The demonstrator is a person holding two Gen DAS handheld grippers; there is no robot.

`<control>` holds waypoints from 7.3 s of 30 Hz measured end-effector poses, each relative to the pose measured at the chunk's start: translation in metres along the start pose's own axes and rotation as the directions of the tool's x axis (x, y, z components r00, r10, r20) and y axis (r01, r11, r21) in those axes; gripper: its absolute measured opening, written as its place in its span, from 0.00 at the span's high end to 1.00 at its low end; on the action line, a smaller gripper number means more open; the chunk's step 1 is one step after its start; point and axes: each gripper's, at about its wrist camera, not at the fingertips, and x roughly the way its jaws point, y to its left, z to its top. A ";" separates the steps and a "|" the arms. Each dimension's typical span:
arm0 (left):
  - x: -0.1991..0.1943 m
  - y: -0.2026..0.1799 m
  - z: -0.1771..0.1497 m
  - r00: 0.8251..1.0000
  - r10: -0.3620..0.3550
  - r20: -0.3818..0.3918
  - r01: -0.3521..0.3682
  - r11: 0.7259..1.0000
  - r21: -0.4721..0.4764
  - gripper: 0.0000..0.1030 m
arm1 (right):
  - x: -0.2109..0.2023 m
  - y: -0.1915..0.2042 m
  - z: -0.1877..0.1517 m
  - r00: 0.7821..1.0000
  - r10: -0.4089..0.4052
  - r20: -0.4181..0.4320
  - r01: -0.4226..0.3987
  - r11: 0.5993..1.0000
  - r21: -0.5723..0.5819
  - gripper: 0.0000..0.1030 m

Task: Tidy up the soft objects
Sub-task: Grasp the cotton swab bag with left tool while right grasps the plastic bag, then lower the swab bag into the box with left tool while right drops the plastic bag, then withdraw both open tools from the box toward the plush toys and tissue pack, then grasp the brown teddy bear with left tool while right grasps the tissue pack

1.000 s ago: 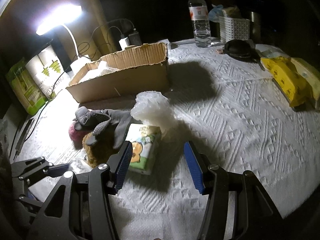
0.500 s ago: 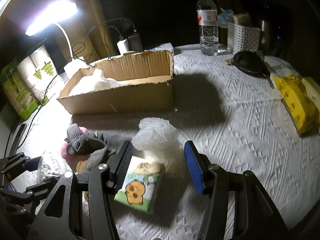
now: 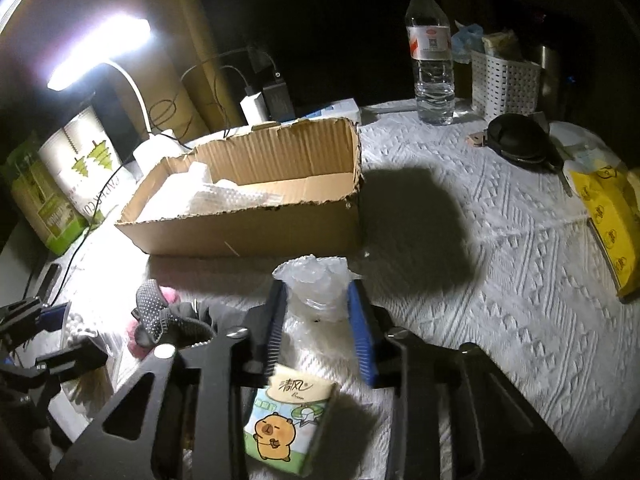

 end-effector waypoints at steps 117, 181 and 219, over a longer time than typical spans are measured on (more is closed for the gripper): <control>0.053 0.007 0.107 0.992 0.022 0.123 -0.015 0.998 -0.057 0.14 | -0.017 -0.001 0.061 0.997 0.034 0.073 -0.032 0.999 -0.025 0.54; 0.032 -0.014 -0.037 1.000 0.000 -0.001 0.000 0.999 -0.049 0.14 | -0.017 0.029 -0.076 0.995 0.005 -0.103 -0.006 1.000 -0.015 0.45; 0.068 -0.043 -0.039 0.995 -0.016 -0.099 0.027 0.993 0.116 0.42 | -0.004 0.008 -0.068 0.996 -0.014 -0.084 0.009 0.998 -0.058 0.37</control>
